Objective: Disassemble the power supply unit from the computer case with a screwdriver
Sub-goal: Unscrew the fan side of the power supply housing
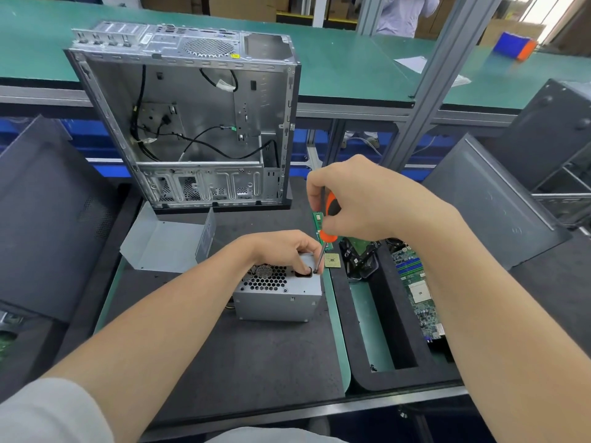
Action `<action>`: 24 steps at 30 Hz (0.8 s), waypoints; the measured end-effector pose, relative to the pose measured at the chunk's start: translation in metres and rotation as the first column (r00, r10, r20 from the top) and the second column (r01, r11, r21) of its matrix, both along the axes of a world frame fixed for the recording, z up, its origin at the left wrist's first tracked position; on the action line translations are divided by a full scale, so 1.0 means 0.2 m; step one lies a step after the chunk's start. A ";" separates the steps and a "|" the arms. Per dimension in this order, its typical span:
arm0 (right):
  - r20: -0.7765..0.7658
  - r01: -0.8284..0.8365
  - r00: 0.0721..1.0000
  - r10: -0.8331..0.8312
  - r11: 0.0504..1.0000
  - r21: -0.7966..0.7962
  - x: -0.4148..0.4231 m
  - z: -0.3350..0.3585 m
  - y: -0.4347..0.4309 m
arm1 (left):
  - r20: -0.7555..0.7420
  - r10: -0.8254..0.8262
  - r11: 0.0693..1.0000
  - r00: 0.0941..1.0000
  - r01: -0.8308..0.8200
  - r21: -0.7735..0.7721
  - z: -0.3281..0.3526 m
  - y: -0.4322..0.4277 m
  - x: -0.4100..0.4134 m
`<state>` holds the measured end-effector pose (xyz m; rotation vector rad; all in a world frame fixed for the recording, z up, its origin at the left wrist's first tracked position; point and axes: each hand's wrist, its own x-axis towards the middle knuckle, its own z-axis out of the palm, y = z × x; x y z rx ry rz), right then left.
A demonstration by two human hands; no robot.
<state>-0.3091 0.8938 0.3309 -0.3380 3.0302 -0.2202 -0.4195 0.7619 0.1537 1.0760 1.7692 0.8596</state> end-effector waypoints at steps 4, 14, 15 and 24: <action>-0.009 0.007 1.000 -0.007 1.000 -0.014 0.00 0.02 0.01 | -0.010 0.007 1.000 1.000 -0.007 -0.005 0.00 0.00 0.00; -0.004 0.001 1.000 -0.001 1.000 -0.016 0.00 0.03 0.01 | 0.015 0.010 1.000 1.000 -0.010 -0.005 0.01 0.00 0.01; -0.001 0.003 1.000 -0.003 1.000 -0.018 0.00 0.03 0.01 | 0.023 0.009 1.000 1.000 -0.008 -0.008 0.01 0.00 0.01; -0.025 0.002 1.000 -0.002 1.000 -0.006 -0.01 0.01 0.02 | 0.045 -0.012 0.997 0.999 0.015 -0.070 0.03 0.02 0.00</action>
